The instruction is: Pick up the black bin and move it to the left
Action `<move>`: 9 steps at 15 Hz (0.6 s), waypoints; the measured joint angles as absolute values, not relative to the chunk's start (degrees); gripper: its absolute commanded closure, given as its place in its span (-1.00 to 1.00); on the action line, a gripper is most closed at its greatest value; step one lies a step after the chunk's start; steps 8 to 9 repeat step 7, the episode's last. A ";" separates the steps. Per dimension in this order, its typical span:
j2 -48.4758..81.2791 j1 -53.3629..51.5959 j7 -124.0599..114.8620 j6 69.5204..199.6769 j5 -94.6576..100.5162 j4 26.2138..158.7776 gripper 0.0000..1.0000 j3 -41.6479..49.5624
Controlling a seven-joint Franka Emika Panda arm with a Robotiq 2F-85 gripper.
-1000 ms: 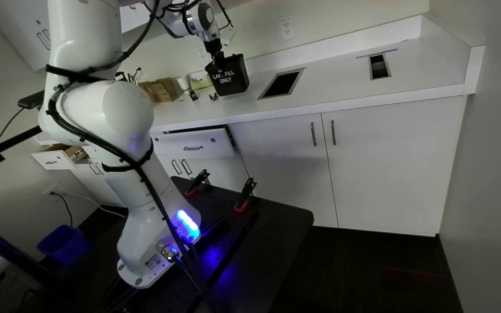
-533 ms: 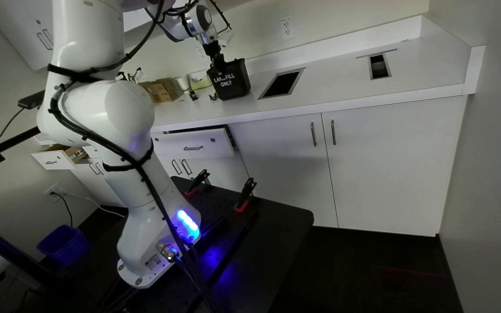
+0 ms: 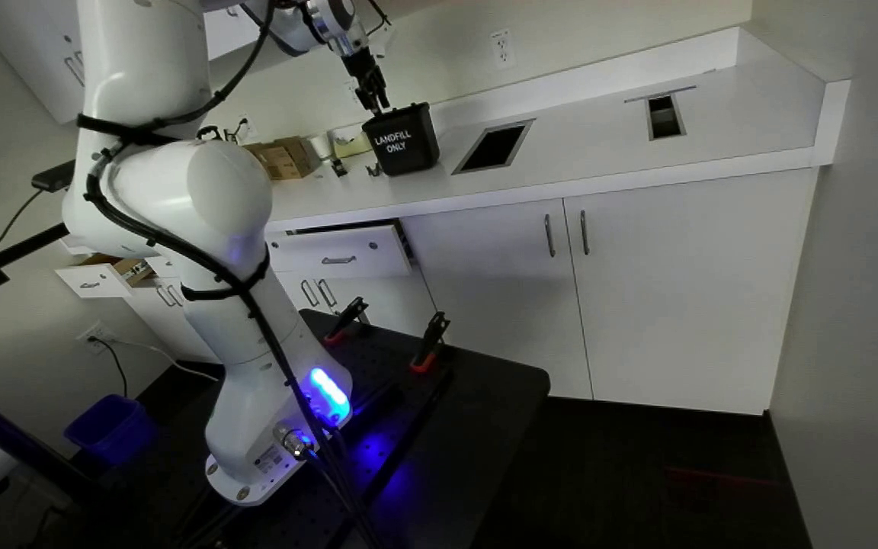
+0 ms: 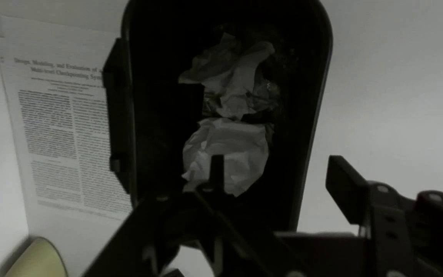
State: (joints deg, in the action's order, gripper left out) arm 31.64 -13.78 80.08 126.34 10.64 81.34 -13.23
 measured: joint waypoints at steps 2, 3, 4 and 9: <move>28.39 -14.11 80.08 122.30 10.64 81.46 -1.00 -13.73; 26.56 -14.29 80.08 119.46 10.64 81.56 -1.00 -14.07; 24.66 -14.61 80.05 116.51 10.64 81.71 -1.00 -14.26; 19.35 -15.79 79.32 110.30 10.86 82.55 -1.00 -14.39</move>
